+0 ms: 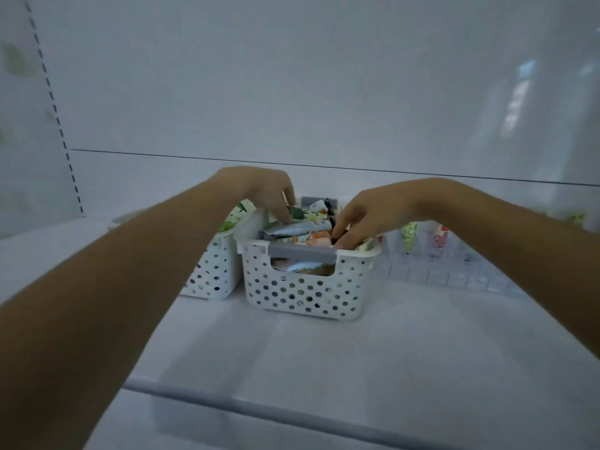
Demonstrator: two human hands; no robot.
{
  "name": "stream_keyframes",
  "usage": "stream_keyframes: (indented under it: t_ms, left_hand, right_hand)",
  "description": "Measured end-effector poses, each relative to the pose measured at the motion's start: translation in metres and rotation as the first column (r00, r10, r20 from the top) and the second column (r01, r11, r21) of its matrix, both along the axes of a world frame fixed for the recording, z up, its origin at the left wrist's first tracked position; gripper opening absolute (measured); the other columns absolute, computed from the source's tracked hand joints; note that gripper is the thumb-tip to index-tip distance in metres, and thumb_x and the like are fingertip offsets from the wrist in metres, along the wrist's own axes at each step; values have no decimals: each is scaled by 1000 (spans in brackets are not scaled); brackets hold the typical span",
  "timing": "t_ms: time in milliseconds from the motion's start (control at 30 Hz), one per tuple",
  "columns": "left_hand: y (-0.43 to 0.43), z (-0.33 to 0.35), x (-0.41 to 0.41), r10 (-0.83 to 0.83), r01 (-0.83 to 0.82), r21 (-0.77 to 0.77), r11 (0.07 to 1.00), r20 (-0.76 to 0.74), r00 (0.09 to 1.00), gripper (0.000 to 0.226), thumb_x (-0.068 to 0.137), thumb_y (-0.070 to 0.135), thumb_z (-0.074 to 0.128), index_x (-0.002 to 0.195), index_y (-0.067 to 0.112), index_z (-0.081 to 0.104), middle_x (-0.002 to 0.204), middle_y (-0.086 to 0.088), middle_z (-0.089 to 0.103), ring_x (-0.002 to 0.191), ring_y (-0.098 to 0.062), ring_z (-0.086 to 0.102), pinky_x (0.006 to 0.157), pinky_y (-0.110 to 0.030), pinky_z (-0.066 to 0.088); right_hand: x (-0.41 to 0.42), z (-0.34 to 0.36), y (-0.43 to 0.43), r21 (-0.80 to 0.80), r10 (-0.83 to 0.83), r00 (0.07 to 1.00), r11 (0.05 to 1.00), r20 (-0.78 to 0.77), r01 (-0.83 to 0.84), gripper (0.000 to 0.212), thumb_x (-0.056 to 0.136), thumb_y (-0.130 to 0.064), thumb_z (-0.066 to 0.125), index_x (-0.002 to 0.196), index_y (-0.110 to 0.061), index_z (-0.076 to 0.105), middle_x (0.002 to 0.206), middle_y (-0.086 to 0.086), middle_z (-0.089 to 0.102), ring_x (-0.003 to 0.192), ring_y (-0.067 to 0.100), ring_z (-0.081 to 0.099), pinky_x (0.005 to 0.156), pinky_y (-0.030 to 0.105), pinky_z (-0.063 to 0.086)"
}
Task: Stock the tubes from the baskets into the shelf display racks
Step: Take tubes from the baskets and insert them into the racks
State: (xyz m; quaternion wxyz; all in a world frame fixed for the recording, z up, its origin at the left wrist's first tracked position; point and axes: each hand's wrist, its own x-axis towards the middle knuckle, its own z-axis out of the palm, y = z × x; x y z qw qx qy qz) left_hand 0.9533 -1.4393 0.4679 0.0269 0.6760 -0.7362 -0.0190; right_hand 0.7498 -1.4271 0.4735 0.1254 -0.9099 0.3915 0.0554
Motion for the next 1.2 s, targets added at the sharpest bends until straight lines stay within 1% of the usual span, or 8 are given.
stream_keyframes:
  t_ms: [133,233,433,567,667,833,933,1200]
  left_hand:
    - [4,8,14,-68,34,-155,987,-215,974,30,77,18,74,102,17,57,99,2,54,79,-16,60,66,-25,50]
    - [7,15,23,-113,28,-178,984,-490,864,17,80,10,70,85,19,57,92,1,60,76,-12,57,71,-25,52]
    - [6,18,24,-111,-88,-205,975,-790,603,9,88,13,60,95,16,55,92,-3,66,77,-10,65,72,-26,54]
    - [6,25,9,-182,-163,-264,950,-900,396,20,91,11,57,107,15,46,92,-7,64,69,-14,67,63,-27,58]
    - [3,30,-16,-241,-177,-334,926,-882,405,36,92,10,55,121,21,38,90,-9,62,68,-17,65,65,-30,59]
    - [-9,39,-78,-300,-195,-422,885,-839,454,13,94,11,51,104,16,46,85,-6,60,68,-17,63,65,-29,59]
    - [-19,42,-121,-285,-168,-405,899,-831,477,7,94,12,51,101,13,50,84,-4,58,65,-14,60,54,-21,56]
    - [-44,25,-263,-313,-21,-360,933,-839,446,15,93,14,53,79,20,54,76,-1,60,49,-7,58,47,-17,50]
  right_hand:
    - [4,1,-3,93,-25,1000,995,16,24,21,83,-35,65,103,-31,64,87,-23,58,83,-6,54,68,13,39]
    - [5,2,-7,64,7,998,998,66,-11,17,81,-40,66,96,-33,68,86,-24,64,84,-7,57,69,13,38]
    - [-11,7,-20,116,-19,904,993,426,-34,16,83,-26,66,98,-21,66,90,-6,67,67,-8,61,57,6,45]
    - [-34,4,-36,266,-177,714,964,677,-13,14,81,-13,67,93,-10,60,91,5,65,71,6,66,68,17,56]
    - [-56,-5,-43,351,-280,550,936,787,-26,17,77,-3,67,87,-10,55,86,8,65,70,11,68,70,21,58]
    - [-108,-29,-57,481,-435,329,873,838,-73,10,87,-11,59,94,-15,54,68,-2,70,67,12,69,70,24,58]
    - [-146,-42,-66,634,-611,188,768,769,-97,14,95,-24,48,88,-14,54,68,3,69,51,10,63,53,21,54]
    - [-266,-69,-77,795,-794,43,603,606,-66,28,98,-24,33,88,-8,53,64,5,67,41,9,39,41,16,34]
